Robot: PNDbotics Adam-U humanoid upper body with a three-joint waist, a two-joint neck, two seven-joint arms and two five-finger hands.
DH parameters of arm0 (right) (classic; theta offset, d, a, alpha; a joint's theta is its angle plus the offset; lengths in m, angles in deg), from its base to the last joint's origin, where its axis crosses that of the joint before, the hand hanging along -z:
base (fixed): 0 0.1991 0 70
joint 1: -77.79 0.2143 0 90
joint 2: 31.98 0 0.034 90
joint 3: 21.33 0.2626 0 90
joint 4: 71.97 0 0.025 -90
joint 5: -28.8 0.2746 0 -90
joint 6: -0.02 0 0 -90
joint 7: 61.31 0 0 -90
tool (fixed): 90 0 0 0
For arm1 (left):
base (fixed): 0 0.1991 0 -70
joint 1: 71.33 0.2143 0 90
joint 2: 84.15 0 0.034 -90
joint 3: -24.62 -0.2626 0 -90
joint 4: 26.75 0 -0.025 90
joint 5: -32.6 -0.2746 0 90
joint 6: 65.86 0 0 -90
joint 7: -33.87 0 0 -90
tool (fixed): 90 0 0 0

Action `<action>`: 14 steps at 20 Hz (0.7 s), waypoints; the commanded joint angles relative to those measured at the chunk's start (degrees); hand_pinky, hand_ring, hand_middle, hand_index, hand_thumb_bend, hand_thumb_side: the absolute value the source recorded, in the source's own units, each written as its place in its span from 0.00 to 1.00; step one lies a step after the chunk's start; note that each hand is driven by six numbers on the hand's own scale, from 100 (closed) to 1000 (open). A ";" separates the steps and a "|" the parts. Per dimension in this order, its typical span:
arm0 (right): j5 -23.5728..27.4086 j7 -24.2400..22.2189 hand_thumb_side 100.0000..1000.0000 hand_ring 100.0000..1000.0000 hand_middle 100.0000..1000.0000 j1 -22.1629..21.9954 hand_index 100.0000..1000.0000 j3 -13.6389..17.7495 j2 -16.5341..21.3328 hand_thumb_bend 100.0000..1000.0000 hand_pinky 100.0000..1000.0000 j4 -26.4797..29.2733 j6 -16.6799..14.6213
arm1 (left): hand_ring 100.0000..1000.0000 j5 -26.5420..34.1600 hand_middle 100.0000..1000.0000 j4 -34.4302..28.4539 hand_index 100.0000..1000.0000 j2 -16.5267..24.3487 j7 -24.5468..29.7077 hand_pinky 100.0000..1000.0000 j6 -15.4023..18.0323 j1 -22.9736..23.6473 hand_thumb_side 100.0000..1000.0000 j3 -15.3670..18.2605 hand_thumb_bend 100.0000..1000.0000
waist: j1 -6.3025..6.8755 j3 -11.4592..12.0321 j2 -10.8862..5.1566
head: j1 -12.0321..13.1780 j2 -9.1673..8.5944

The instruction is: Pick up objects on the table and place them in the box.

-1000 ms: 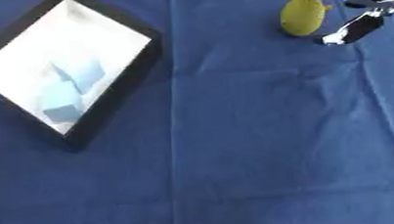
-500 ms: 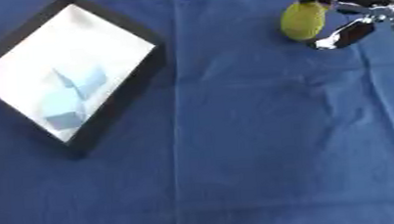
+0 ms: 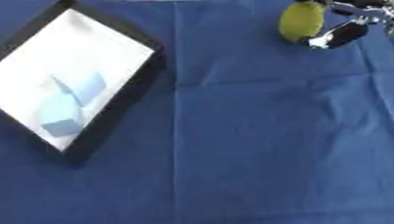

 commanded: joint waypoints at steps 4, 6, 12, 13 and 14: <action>-0.91 2.60 0.63 0.87 0.72 1.31 0.91 1.59 2.04 0.17 0.93 0.16 0.99 | 1.00 -0.46 0.92 -0.60 0.65 1.22 0.40 0.63 0.60 -0.54 0.57 0.08 0.00 | 0.40 0.43 0.42 | -0.57 -0.99; -1.25 3.76 0.63 0.83 0.69 1.39 0.89 1.57 1.84 0.16 0.90 0.49 0.77 | 1.00 -0.51 0.92 -0.56 0.65 1.16 0.49 0.63 0.56 -0.63 0.57 0.05 0.00 | 0.35 0.43 0.51 | -0.77 -0.90; -5.02 8.02 0.63 0.75 0.64 1.50 0.85 1.63 1.41 0.15 0.81 1.28 2.44 | 1.00 -0.34 0.91 -0.63 0.63 1.24 0.68 0.63 0.64 -0.93 0.57 -0.08 0.00 | 0.27 1.05 0.78 | -1.46 -1.43; -5.70 9.20 0.63 0.73 0.62 1.46 0.83 1.80 1.28 0.15 0.80 1.33 3.26 | 1.00 -0.28 0.91 -0.65 0.63 1.25 0.74 0.63 0.72 -1.00 0.57 -0.15 0.00 | 0.26 1.22 0.88 | -1.64 -1.61; -6.18 10.68 0.63 0.71 0.60 1.46 0.80 2.03 1.16 0.12 0.78 1.44 3.94 | 1.00 -0.22 0.91 -0.65 0.63 1.25 0.79 0.63 0.79 -1.02 0.57 -0.20 0.00 | 0.27 1.34 0.94 | -1.76 -1.72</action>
